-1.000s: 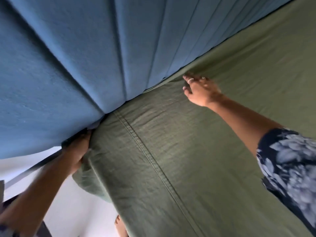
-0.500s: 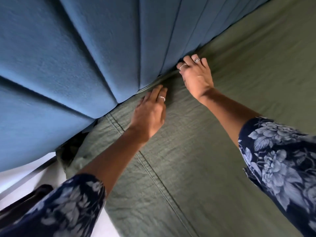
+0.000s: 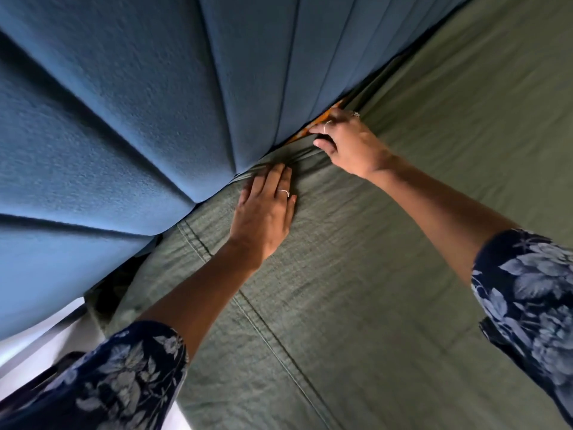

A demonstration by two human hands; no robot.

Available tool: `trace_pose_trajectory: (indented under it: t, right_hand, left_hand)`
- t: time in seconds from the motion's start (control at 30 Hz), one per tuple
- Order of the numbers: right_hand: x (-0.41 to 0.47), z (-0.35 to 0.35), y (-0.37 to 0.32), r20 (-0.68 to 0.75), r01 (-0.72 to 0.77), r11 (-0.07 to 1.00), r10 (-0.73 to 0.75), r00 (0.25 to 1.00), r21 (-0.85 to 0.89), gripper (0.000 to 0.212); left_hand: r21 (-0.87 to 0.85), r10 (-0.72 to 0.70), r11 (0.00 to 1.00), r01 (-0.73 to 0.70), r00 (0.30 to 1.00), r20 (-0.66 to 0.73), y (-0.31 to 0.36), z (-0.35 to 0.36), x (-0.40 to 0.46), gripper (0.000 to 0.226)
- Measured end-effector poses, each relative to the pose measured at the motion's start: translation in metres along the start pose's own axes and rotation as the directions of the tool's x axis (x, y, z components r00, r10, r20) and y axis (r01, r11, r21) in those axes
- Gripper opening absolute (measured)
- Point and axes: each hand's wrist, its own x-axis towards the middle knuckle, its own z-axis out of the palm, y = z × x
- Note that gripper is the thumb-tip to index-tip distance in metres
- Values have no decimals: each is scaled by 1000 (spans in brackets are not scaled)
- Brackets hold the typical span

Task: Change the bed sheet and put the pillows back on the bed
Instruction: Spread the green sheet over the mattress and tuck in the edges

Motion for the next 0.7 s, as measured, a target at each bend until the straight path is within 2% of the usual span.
trace_pose_trajectory:
  t: [0.07, 0.17, 0.27, 0.33, 0.4, 0.47, 0.53, 0.63, 0.7]
  right_hand:
    - [4, -7, -4, 42, 23, 997, -20, 999, -74, 30]
    - [-1, -10, -15, -86, 3, 975, -22, 996, -223, 24]
    - [-6, 1, -18, -208, -62, 992, 37, 977, -113, 26]
    - [-9, 12, -13, -223, -13, 1000, 7, 975, -24, 31]
    - [-13, 17, -8, -199, 55, 998, -51, 979, 16, 34]
    - [-17, 14, -9, -147, 71, 996, -64, 987, 46, 26]
    - [-18, 11, -6, -121, 93, 995, -90, 989, 21, 21]
    - [-23, 15, 3, -100, 104, 982, -121, 988, -159, 35]
    - [-29, 18, 8, -35, 47, 962, -59, 998, -269, 51]
  left_hand:
    - [11, -11, 1000, 11, 1000, -16, 1, 2, 0, 49]
    - [37, -5, 999, 7, 998, -63, 2, 6, -1, 47]
    - [24, 128, 992, -126, 987, -94, 1, 12, 2, 51]
    - [-3, 134, 991, -134, 988, -82, 1, 11, 12, 53]
    - [-66, 35, 997, -37, 999, -27, 0, 8, 23, 57]
    - [-77, -45, 996, 49, 998, 52, -2, 8, 29, 66]
    - [-68, -89, 993, 93, 994, 62, 1, 7, 30, 69]
    - [-62, -192, 978, 197, 979, 75, 12, 4, 39, 74]
    - [-84, -304, 945, 317, 943, 136, 18, 1, 51, 74]
